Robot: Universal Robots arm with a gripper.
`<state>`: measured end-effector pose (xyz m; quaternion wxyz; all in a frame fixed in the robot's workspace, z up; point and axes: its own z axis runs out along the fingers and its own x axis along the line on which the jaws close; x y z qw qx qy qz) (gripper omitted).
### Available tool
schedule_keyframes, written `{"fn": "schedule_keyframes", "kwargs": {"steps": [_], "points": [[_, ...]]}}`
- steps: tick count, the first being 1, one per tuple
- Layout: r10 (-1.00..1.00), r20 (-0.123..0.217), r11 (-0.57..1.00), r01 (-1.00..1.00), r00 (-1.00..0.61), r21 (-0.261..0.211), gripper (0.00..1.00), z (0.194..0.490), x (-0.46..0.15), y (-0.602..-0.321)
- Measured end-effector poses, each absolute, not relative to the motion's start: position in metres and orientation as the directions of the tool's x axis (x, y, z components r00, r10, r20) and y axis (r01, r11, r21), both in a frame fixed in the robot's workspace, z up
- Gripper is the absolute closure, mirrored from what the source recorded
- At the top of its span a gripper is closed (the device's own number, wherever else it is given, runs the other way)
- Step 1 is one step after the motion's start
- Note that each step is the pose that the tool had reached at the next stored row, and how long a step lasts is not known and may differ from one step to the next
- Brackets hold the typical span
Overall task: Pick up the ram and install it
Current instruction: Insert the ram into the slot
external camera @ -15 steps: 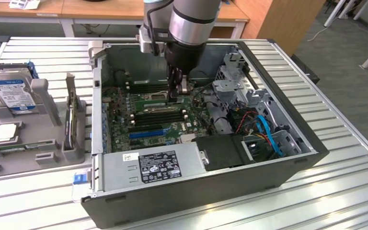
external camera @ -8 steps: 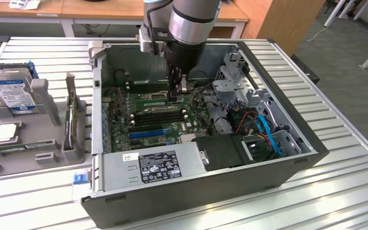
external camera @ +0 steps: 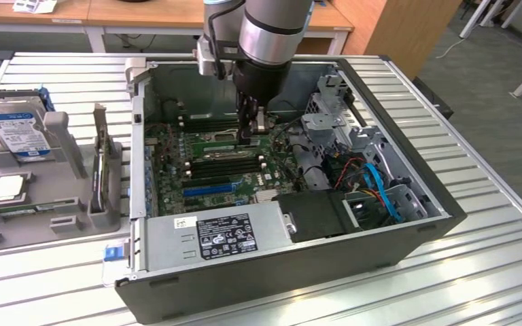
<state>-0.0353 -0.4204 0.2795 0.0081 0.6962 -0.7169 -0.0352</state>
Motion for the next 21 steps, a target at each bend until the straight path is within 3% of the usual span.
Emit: {"fn": "schedule_keyframes", "kwargs": {"steps": [21], "points": [[-0.999, -0.038, 0.028, -0.998, -0.03, 0.062, 0.88, 0.259, -0.035, -0.42]]}}
